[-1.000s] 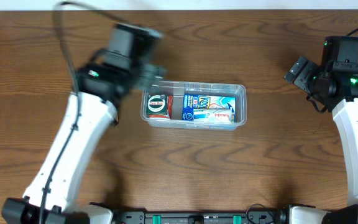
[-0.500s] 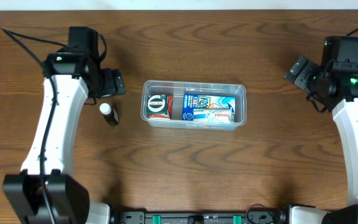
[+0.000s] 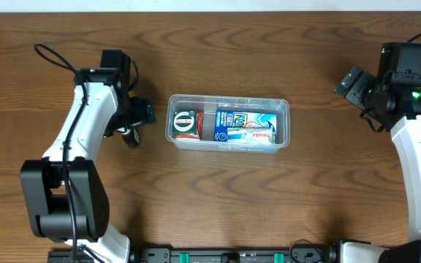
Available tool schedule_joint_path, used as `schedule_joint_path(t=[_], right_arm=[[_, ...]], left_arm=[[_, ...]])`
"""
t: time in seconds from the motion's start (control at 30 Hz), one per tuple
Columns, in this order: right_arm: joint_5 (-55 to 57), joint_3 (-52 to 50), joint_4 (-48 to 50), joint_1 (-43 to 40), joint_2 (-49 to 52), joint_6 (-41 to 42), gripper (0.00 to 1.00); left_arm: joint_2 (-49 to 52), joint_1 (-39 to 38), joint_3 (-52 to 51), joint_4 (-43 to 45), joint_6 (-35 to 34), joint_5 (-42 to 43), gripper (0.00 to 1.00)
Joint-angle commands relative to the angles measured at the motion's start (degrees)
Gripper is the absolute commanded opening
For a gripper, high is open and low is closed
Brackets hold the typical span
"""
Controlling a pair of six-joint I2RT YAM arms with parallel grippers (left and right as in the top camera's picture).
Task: Pack container
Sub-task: 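Open the left gripper and withdraw toward the dark bottle, then grasp the dark bottle with white cap with the left gripper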
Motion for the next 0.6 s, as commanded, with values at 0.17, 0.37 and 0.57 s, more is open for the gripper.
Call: schedule_joint_path(t=[0.17, 0.37, 0.57], right_arm=[[0.42, 0.26, 0.09, -0.26, 0.17, 0.42, 0.99], [0.42, 0.26, 0.09, -0.26, 0.17, 0.42, 0.99], [0.42, 0.26, 0.07, -0.26, 0.17, 0.39, 0.99]], left_arm=[[1.09, 0.35, -0.76, 0.24, -1.11, 0.74, 0.7], [1.09, 0.35, -0.76, 0.24, -1.11, 0.74, 0.48], [1.09, 0.35, -0.74, 0.26, -1.14, 0.74, 0.28]])
